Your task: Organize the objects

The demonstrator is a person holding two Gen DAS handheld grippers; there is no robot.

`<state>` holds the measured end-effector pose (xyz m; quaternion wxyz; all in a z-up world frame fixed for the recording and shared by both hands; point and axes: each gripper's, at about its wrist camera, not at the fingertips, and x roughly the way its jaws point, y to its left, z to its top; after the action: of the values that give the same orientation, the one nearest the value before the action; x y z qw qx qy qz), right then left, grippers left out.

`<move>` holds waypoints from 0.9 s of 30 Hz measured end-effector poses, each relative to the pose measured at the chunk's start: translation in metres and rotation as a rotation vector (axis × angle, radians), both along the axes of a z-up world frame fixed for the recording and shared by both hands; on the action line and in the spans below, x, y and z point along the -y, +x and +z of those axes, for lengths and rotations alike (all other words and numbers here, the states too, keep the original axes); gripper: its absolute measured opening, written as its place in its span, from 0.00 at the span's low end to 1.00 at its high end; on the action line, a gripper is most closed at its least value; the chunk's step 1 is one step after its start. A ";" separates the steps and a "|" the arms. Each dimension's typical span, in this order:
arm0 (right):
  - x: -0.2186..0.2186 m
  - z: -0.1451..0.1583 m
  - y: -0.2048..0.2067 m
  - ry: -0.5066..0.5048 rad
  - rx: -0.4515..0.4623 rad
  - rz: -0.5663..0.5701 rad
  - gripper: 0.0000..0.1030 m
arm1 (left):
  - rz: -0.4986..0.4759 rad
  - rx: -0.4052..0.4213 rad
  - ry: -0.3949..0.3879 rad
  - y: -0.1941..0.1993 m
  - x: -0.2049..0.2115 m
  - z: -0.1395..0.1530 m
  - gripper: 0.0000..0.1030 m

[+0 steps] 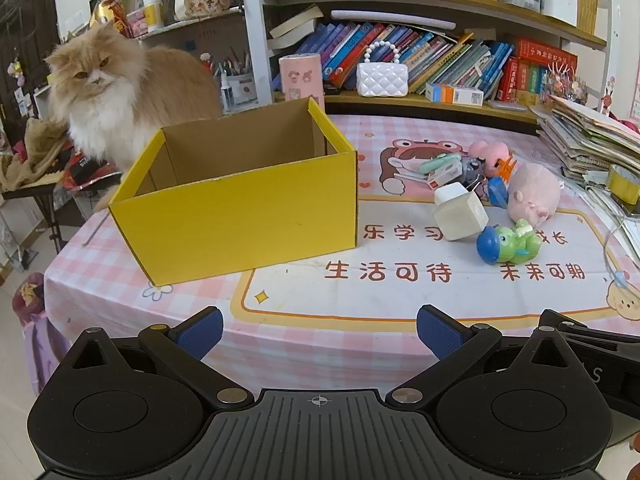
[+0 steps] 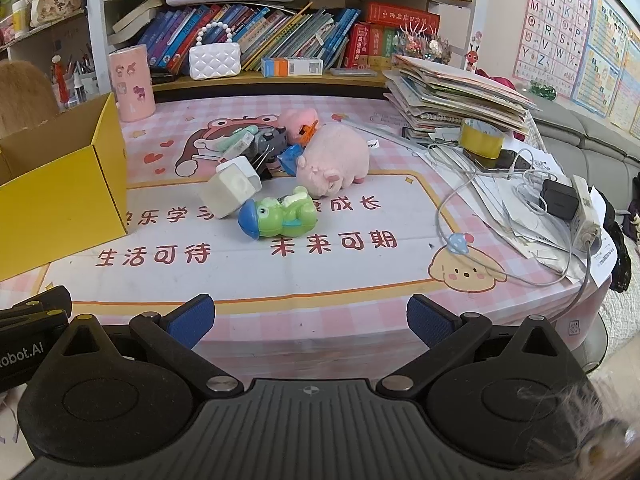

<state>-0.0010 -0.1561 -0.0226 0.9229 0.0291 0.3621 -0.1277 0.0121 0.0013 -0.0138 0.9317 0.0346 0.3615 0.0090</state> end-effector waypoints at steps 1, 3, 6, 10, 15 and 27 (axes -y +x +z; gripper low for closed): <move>0.000 -0.001 0.001 -0.001 -0.003 -0.001 1.00 | 0.001 -0.002 0.000 0.001 0.000 0.000 1.00; 0.000 -0.001 0.003 0.000 -0.008 -0.001 1.00 | 0.004 -0.005 0.000 0.002 0.000 0.000 1.00; 0.001 -0.001 0.003 0.000 -0.013 0.000 1.00 | 0.006 -0.010 -0.001 0.004 0.000 -0.001 1.00; 0.001 -0.001 0.007 0.001 -0.022 0.001 1.00 | 0.009 -0.016 -0.001 0.007 0.000 -0.001 1.00; 0.002 -0.002 0.011 0.002 -0.030 0.000 1.00 | 0.009 -0.022 -0.001 0.011 0.001 -0.002 1.00; 0.010 -0.006 0.024 0.013 -0.042 0.006 1.00 | 0.015 -0.043 -0.008 0.025 0.006 -0.006 1.00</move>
<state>0.0231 -0.1660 -0.0282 0.9152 0.0314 0.3823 -0.1234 0.0371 -0.0051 -0.0200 0.9238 0.0284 0.3816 0.0139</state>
